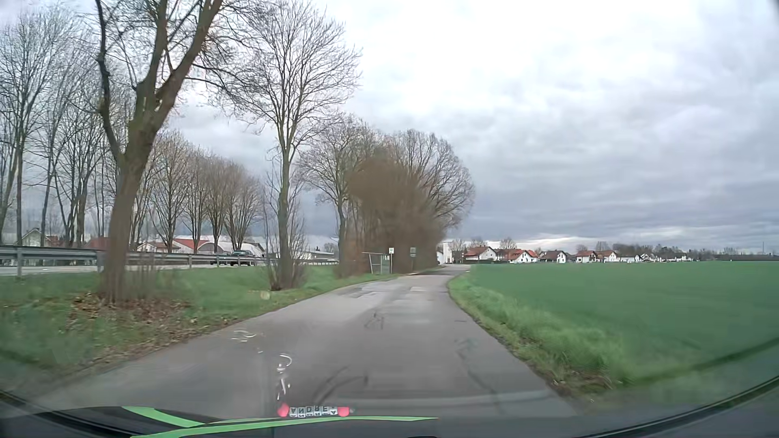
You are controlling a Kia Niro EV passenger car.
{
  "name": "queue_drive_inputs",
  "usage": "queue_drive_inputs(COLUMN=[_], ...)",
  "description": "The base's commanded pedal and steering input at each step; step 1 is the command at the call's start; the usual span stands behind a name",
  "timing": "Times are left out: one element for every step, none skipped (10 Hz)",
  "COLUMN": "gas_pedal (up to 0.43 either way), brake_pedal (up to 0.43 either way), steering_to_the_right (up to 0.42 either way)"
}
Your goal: Follow the waypoints while adhering to traffic rules and regulations
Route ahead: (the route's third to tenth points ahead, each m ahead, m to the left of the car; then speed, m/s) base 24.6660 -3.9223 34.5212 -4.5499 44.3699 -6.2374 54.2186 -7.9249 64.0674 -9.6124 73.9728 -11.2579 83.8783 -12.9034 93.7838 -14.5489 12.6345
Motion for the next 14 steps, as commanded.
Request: queue_drive_inputs(gas_pedal=[0.130,0.130,0.130,0.130,0.130,0.130,0.130,0.130,0.130,0.138,0.138,0.138,0.138,0.138], brake_pedal=[0.000,0.000,0.000,0.000,0.000,0.000,0.000,0.000,0.000,0.000,0.000,0.000,0.000,0.000], steering_to_the_right=[0.029,0.026,0.022,0.021,0.019,0.018,0.018,0.017,0.017,0.016,0.015,0.015,0.015,0.015])
